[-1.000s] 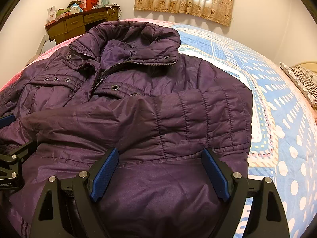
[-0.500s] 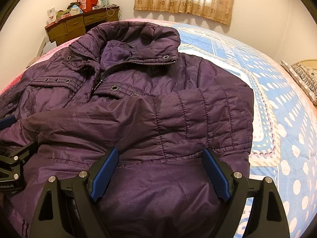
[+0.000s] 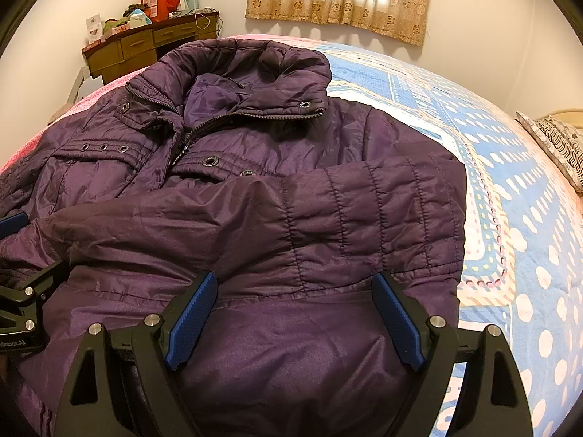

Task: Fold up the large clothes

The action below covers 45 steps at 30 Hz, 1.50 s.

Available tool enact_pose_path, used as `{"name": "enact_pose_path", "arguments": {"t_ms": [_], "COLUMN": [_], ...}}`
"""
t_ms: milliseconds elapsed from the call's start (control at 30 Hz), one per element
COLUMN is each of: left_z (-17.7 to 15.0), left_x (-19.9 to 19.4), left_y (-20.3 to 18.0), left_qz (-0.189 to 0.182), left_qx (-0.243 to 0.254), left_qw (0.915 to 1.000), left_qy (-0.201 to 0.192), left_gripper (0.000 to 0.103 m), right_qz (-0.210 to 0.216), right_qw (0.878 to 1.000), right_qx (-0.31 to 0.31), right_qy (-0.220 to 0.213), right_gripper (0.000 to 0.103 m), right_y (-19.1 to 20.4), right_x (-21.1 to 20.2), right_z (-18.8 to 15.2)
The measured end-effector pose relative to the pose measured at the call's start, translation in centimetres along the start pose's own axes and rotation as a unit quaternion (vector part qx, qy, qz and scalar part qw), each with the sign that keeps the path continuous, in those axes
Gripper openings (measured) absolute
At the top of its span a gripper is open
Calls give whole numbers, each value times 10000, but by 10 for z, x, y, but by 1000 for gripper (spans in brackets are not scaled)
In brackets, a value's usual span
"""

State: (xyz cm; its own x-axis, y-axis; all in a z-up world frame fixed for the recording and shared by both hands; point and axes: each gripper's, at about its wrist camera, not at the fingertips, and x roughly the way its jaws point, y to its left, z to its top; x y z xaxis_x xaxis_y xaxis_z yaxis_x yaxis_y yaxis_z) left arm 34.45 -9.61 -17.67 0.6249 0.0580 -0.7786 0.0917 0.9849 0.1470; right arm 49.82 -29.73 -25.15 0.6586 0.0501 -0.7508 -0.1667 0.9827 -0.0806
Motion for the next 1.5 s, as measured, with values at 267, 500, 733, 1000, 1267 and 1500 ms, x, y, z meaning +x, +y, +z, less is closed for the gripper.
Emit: {"name": "enact_pose_path", "arguments": {"t_ms": [267, 500, 733, 1000, 1267, 1500], "left_z": [2, -63, -164, -225, -209, -168], "left_x": [-44, -129, -149, -129, -73, -59], "left_y": [37, 167, 335, 455, 495, 487], "left_qz": [-604, -389, 80, -839, -821, -324], "left_qx": [-171, -994, -3109, -5643, -6080, -5517], "left_qw": [9980, 9910, 9476, 8156, 7855, 8294], "left_qy": [-98, -808, -733, -971, -813, -821], "left_gripper": [91, 103, 103, 103, 88, 36], "right_qz": [367, 1360, 1422, 1563, 1678, 1720], "right_qw": [9978, 9840, 9873, 9849, 9835, 9833], "right_qx": [549, 1027, 372, -255, -404, -229], "right_qy": [34, -519, -599, -697, -548, -557], "right_gripper": [88, 88, 88, 88, 88, 88], "right_y": [-18, -10, 49, 107, 132, 129], "right_x": [-45, -159, -181, -194, -187, -185], "right_z": [8, -41, -97, -128, -137, -144]}}
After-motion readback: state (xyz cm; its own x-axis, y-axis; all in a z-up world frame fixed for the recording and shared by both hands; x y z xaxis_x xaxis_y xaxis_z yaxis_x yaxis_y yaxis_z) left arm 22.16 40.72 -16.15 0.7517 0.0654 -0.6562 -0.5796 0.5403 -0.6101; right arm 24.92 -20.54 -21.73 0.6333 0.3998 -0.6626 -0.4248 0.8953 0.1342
